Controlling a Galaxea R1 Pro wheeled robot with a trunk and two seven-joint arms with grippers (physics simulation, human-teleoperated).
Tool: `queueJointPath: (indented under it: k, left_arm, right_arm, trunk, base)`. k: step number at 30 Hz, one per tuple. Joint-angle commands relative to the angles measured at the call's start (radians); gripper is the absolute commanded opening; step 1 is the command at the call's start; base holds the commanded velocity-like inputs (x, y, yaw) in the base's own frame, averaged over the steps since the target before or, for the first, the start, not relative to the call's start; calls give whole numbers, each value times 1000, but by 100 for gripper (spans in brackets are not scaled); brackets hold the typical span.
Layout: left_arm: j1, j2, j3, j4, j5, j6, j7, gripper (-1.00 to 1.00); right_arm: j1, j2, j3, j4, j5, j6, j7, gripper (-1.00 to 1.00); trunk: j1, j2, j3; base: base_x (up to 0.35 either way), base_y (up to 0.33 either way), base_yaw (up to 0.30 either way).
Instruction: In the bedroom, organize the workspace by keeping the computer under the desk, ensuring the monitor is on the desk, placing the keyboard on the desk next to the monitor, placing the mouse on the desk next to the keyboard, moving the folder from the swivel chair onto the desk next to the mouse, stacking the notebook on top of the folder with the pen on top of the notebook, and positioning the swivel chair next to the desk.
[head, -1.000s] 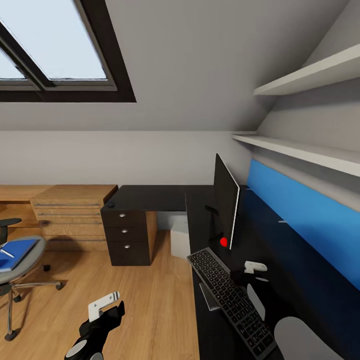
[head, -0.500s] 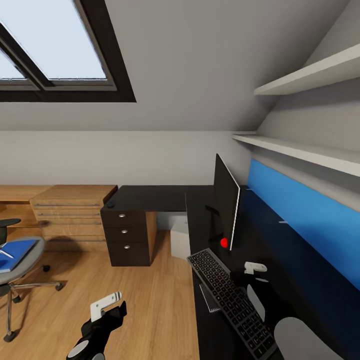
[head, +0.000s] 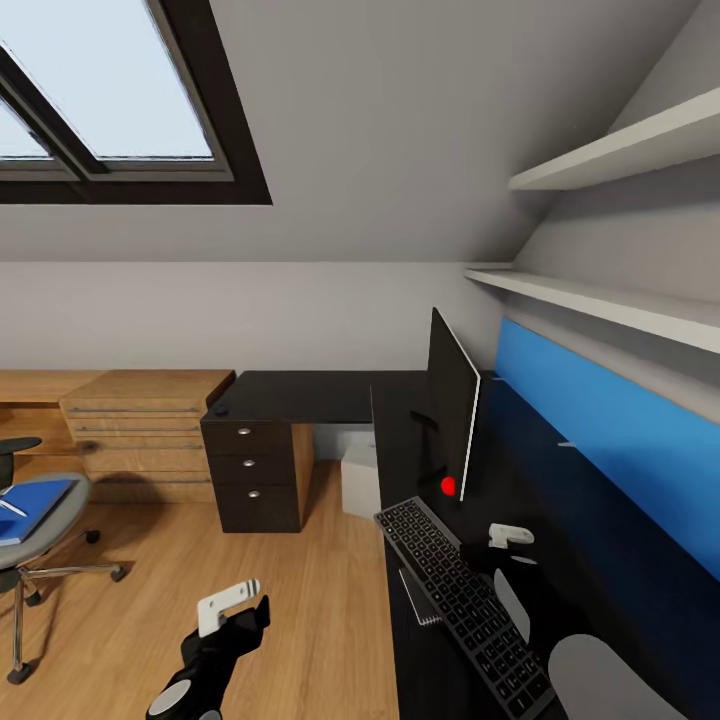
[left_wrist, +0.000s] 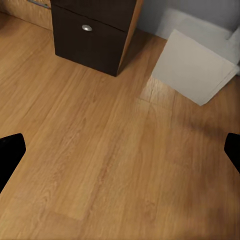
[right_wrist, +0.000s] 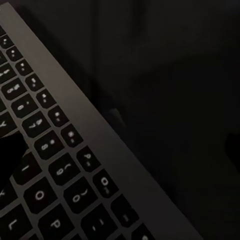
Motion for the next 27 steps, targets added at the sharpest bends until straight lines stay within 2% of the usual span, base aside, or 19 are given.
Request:
queueJointPath:
  k: [1, 10, 27]
  left_arm:
    - [0, 1, -3, -2, 7, 2, 8, 100]
    - [-1, 1, -4, -5, 7, 2, 10, 100]
    - [0, 1, -5, -5, 7, 2, 10, 100]
  right_arm:
    - [0, 0, 1, -2, -8, 5, -4, 100]
    - [0, 0, 19, -2, -8, 5, -5, 100]
    - [0, 0, 23, -2, -8, 5, -7, 100]
  trunk:
    - [0, -1, -1]
    - [31, -57, -26]
    - [96, -176, -79]
  base:
    - [0, 0, 0]
    - [0, 0, 0]
    - [0, 0, 0]
